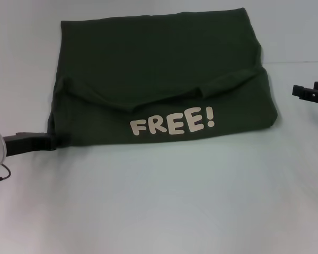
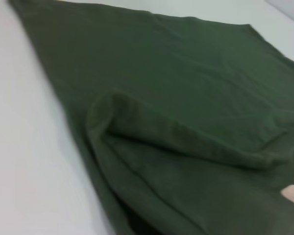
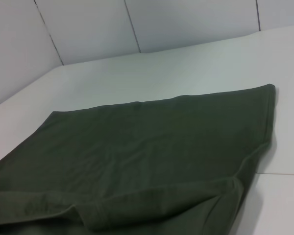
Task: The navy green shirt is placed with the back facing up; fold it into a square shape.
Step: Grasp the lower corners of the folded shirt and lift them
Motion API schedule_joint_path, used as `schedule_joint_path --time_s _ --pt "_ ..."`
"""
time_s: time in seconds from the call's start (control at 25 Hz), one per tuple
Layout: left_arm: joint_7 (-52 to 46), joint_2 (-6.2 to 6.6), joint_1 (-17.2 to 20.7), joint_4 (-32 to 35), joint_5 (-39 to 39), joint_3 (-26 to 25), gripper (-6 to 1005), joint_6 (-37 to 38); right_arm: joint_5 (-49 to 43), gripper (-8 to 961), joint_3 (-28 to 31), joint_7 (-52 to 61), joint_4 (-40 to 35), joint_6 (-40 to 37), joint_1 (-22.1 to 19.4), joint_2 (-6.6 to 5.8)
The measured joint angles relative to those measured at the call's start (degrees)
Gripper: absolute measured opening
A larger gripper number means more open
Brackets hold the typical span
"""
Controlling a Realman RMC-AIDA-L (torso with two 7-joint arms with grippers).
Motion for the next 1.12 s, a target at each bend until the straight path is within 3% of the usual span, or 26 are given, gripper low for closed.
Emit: schedule_joint_path --time_s 0.16,0.4,0.6,0.92,1.12 --pt "-0.01 0.22 -0.41 -1.54 0.13 -0.02 310 -1.00 0.00 805 0.00 0.11 -0.02 -0.08 0.03 0.00" --pt "-0.06 0.29 -0.56 -1.62 0.13 -0.10 97 -0.61 0.00 805 -0.01 0.44 -0.11 -0.54 0.01 0.00" --pt "-0.67 0.42 -0.72 -1.37 -0.02 -0.13 31 0.63 -2.43 805 -0.54 6.96 -2.29 -3.29 0.37 -0.94" --pt "-2.66 0.83 -1.12 -1.01 -0.27 -0.40 31 3.15 -14.49 804 -0.54 22.18 -4.73 -8.46 3.72 -3.28" --pt "-3.49 0.92 -1.36 -0.92 0.00 -0.40 31 3.42 -20.83 804 -0.53 27.40 -4.83 -10.23 5.62 -3.62"
